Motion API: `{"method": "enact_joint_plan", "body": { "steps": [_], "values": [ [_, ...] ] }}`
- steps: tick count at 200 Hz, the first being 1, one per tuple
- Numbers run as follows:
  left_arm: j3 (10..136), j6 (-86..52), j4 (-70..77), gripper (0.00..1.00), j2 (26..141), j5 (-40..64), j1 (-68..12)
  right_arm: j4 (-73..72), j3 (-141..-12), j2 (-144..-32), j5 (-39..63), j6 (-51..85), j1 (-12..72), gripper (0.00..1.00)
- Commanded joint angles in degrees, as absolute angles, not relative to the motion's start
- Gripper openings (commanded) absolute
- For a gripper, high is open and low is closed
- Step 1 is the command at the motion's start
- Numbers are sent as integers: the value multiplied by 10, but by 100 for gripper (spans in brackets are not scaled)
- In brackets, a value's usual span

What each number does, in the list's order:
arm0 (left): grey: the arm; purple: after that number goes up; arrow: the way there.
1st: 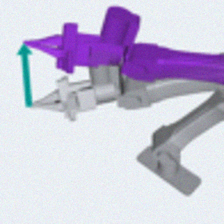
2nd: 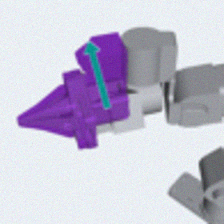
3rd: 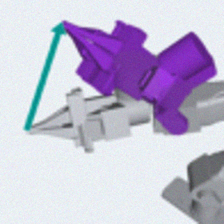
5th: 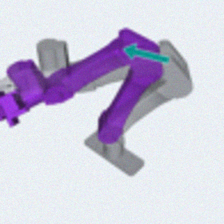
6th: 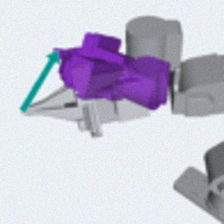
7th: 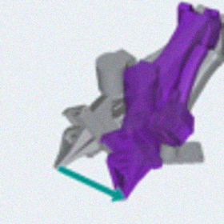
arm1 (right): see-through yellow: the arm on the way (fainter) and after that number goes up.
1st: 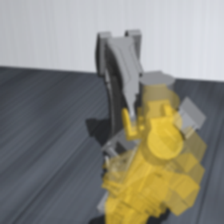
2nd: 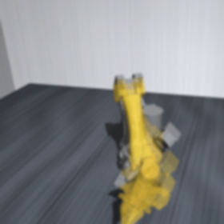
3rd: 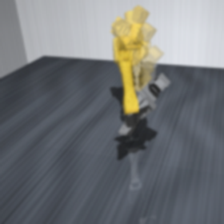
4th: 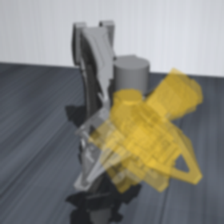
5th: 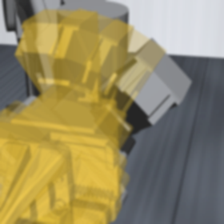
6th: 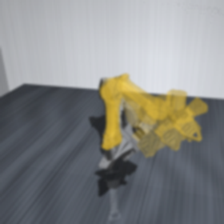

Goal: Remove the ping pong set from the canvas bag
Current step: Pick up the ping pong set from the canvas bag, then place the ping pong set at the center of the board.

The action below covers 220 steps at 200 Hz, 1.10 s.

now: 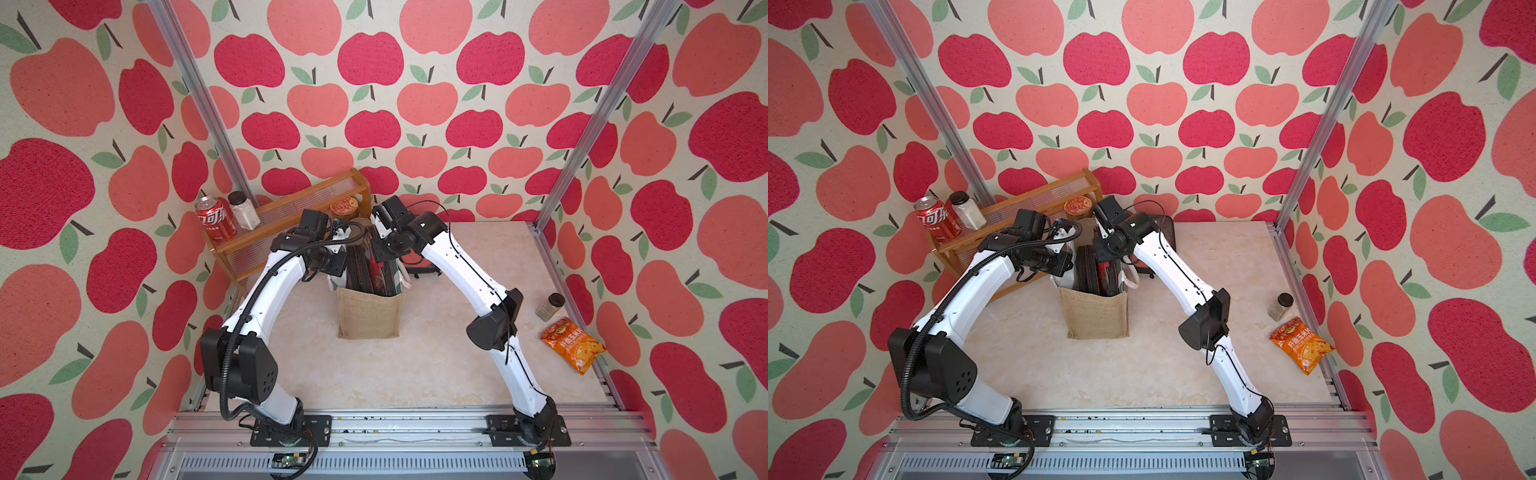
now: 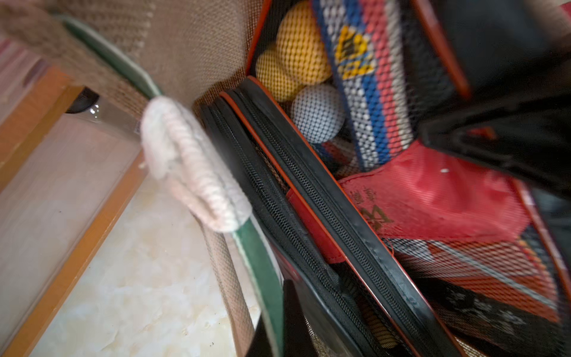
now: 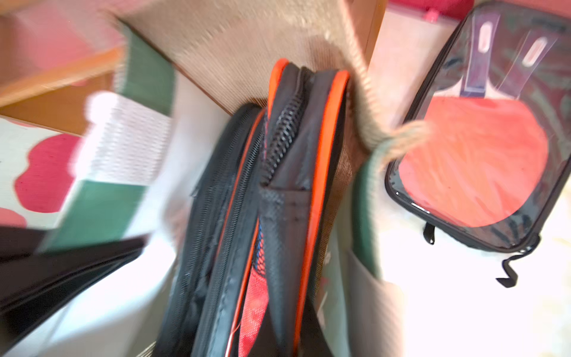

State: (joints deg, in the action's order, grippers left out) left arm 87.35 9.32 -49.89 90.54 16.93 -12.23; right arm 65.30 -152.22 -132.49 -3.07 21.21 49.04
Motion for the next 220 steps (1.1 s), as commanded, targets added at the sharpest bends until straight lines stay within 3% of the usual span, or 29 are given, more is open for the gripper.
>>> {"method": "enact_joint_plan", "body": {
  "steps": [1, 71, 122, 173, 220],
  "values": [
    [873, 95, -486, 0, 888, 148, -105, 592, -1539, -1240, -26, 171, 492, 0],
    [864, 97, -480, 0, 882, 145, -96, 531, -1528, -1181, 5, 177, 459, 0],
    [858, 101, -479, 0, 875, 132, -87, 405, -1400, -1080, 75, 217, 398, 0],
    [854, 102, -476, 0, 873, 131, -81, 357, -1312, -1033, 155, 266, 281, 0],
    [846, 102, -473, 0, 869, 128, -76, 365, -1289, -1065, 282, 309, 152, 0]
  ]
}}
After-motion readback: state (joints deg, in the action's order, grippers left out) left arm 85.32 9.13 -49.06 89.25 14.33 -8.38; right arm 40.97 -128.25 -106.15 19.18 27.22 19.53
